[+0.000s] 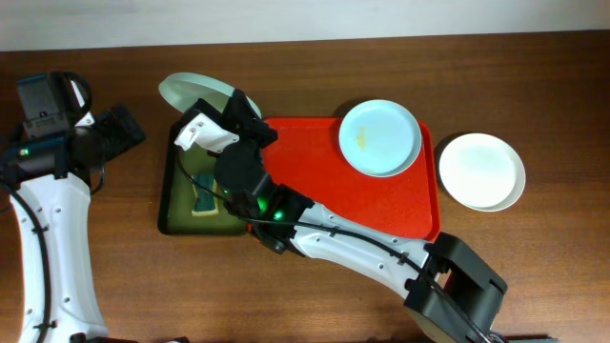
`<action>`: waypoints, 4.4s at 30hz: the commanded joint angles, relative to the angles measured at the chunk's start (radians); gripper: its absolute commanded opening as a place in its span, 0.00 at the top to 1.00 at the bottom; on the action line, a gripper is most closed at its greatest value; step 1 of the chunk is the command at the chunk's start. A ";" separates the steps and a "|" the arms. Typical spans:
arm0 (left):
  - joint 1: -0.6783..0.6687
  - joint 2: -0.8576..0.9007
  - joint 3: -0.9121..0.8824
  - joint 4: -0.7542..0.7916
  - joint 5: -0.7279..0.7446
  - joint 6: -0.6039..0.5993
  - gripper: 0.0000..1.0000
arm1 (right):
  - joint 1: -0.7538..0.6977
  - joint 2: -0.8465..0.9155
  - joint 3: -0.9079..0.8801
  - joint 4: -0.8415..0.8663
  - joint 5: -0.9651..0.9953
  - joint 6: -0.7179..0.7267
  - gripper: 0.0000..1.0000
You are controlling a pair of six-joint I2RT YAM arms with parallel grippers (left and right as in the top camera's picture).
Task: Clean dirty plates on tray and stack at the side
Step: 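Lift the pale green plate with the right gripper and tilt it over the black tray, then carry the pale green plate right and stack it on the white plate, then grasp the light-blue plate rim with the right gripper and drag it to tray center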
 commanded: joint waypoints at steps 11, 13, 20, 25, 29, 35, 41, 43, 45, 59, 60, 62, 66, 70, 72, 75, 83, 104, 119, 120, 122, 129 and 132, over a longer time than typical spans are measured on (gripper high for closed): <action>0.003 -0.003 0.006 -0.002 -0.004 -0.013 0.01 | -0.016 -0.011 0.013 -0.285 0.042 0.530 0.96; 0.003 -0.003 0.006 -0.001 -0.004 -0.013 0.01 | -0.037 -0.011 0.013 -0.454 0.013 0.720 0.96; 0.003 -0.003 0.006 -0.001 -0.003 -0.013 0.01 | -0.180 -0.011 0.013 -0.711 -0.443 1.160 0.96; 0.003 -0.003 0.006 -0.002 -0.004 -0.013 0.00 | -0.439 -0.084 0.013 -0.856 -0.904 1.288 0.96; 0.003 -0.003 0.006 -0.002 -0.003 -0.013 0.01 | -0.870 -0.103 0.013 -1.030 -1.426 1.334 0.96; 0.003 -0.003 0.006 -0.001 -0.004 -0.013 0.01 | -1.450 -0.099 0.012 -1.444 -1.425 1.131 0.96; 0.003 -0.003 0.006 -0.001 -0.003 -0.013 0.01 | -1.604 -0.093 -0.029 -1.538 -1.114 1.093 0.96; 0.003 -0.003 0.006 -0.001 -0.003 -0.013 0.01 | -1.604 -0.092 -0.043 -1.544 -1.046 1.093 0.96; 0.003 -0.003 0.006 -0.002 -0.003 -0.013 0.01 | -1.603 -0.090 -0.069 -1.526 -1.044 1.098 0.96; 0.003 -0.003 0.006 -0.001 -0.003 -0.013 0.01 | -1.148 -0.081 -0.108 -1.328 -1.041 0.868 0.40; 0.003 -0.003 0.006 -0.002 -0.004 -0.013 0.01 | -1.083 -0.081 -0.108 -1.276 -1.041 0.813 0.40; 0.003 -0.003 0.006 -0.001 -0.003 -0.013 0.01 | -1.016 -0.080 -0.108 -1.201 -1.036 0.759 0.40; 0.003 -0.003 0.006 -0.002 -0.003 -0.013 0.01 | -0.975 -0.080 -0.113 -1.075 -0.962 0.760 0.51; 0.003 -0.003 0.006 -0.002 -0.004 -0.013 0.01 | -0.977 -0.035 -0.126 -0.989 -0.962 0.760 0.50; 0.003 -0.003 0.006 -0.002 -0.003 -0.013 0.01 | -0.977 0.013 -0.126 -0.975 -0.958 0.760 0.54; 0.003 -0.003 0.006 -0.001 -0.003 -0.013 0.01 | -0.977 0.066 -0.126 -0.952 -0.959 0.761 0.78; 0.003 -0.003 0.006 -0.002 -0.003 -0.013 0.01 | -0.977 0.066 -0.126 -0.990 -0.991 0.802 0.96; 0.003 -0.003 0.006 -0.001 -0.004 -0.013 0.01 | -0.843 -0.072 0.246 -1.661 -1.226 0.982 0.45; 0.003 -0.003 0.006 -0.002 -0.004 -0.013 0.01 | -0.768 -0.060 0.006 -1.446 -1.030 0.909 0.72; 0.003 -0.003 0.006 -0.001 -0.004 -0.013 0.01 | -0.768 -0.060 -0.029 -1.408 -1.017 0.909 0.75; 0.003 -0.003 0.006 -0.002 -0.003 -0.013 0.01 | -0.768 -0.048 -0.080 -1.348 -1.015 0.909 0.76; 0.003 -0.003 0.006 -0.002 -0.004 -0.013 0.01 | -0.768 0.013 -0.113 -1.300 -1.059 0.910 0.86; 0.003 -0.003 0.006 -0.001 -0.004 -0.013 0.01 | -0.767 0.020 -0.118 -1.299 -1.079 0.909 0.85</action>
